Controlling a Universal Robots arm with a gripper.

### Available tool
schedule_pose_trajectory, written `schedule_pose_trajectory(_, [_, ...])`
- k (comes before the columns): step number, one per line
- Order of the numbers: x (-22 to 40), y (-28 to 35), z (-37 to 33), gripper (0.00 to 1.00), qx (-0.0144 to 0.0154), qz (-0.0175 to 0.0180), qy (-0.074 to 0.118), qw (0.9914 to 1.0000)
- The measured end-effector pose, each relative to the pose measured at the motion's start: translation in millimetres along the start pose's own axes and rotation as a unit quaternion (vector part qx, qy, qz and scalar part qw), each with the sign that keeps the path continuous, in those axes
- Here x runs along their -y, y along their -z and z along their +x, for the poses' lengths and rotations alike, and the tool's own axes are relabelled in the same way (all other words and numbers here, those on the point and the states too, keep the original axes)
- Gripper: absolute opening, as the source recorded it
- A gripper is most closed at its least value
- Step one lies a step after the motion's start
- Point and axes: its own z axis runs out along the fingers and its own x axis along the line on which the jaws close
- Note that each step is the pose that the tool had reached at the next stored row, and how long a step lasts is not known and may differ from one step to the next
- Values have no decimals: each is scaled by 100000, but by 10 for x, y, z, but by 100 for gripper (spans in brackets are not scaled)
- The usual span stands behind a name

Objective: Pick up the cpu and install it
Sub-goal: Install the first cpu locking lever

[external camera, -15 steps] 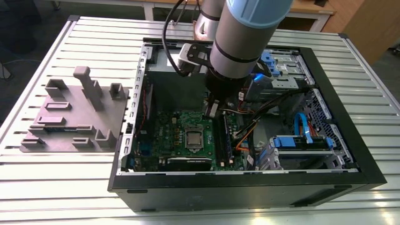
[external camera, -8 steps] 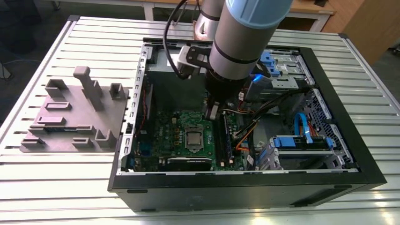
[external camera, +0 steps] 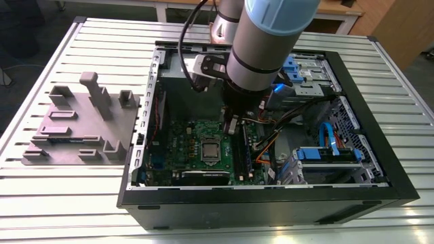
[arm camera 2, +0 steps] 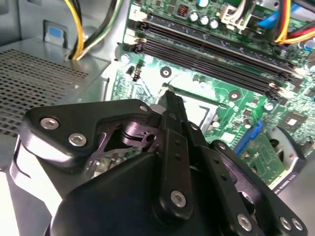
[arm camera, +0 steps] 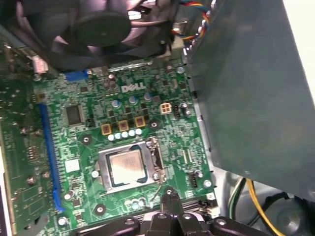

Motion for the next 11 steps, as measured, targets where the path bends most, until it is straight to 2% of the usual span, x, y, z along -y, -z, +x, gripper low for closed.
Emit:
schedule_pose_trajectory(6, [4,-8,33,11,-196,-124,2271,99974])
schedule_pose_trajectory(8, [3,-13,38,11,-238,-57,3054,99953])
schedule_pose_trajectory(11, [1,-13,40,11,-238,29,3210,99948])
